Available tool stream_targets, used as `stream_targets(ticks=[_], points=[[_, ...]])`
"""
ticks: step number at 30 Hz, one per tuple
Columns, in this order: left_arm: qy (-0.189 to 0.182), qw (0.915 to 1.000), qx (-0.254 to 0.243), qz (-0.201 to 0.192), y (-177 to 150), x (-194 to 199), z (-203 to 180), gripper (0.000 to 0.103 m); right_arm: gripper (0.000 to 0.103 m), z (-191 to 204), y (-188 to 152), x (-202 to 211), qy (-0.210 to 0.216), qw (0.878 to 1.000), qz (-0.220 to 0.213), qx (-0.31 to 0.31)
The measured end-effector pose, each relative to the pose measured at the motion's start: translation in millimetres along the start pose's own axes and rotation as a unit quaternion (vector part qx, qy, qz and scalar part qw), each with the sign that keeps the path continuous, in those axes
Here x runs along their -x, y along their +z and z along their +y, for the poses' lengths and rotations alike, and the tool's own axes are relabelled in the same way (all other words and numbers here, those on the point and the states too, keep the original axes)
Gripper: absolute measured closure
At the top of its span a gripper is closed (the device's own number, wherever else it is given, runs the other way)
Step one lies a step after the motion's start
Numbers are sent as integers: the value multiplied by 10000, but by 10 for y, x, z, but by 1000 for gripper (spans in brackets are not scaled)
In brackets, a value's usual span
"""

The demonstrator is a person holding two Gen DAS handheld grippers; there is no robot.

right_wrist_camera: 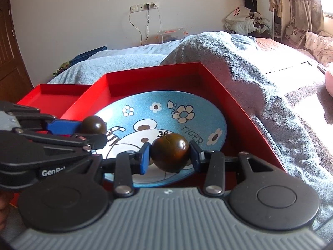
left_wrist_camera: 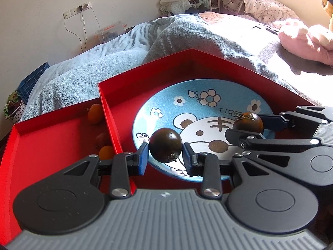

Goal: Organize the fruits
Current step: 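Carry the left gripper's tomato over the tiger plate while the right gripper holds its tomato there, then open the left gripper onto the plate while the right gripper lowers and releases its tomato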

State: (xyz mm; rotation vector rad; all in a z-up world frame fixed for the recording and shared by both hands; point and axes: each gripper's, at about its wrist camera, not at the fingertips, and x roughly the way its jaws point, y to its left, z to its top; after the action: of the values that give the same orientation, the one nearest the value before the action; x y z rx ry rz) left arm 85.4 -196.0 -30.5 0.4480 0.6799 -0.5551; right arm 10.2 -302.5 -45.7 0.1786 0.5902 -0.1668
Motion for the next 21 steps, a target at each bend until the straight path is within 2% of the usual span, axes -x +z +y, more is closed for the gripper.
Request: stream_targets(ticks=[4,15,17,19,21], points=[[-43,9998,-188,-43,0,23,-34,63,60,-23,-12,26,8,9999,-90,-60],[-97,9994,-319,7,-60,6,-79,62,59,-61,-9,56,75,9995,-232,-186],[-112,9994,-340,-16,-71,15,-86,57,59,-69,-11,74,96,9993,-300,-219],[-115,9990,-415,-105,-80,48,-113,41,59,-102,-20,117,131,9985,-438,-295],[-96,9983,-522,-251,-81,103,-155,40,57,-119,-32,180,176,9972,-646,-343]])
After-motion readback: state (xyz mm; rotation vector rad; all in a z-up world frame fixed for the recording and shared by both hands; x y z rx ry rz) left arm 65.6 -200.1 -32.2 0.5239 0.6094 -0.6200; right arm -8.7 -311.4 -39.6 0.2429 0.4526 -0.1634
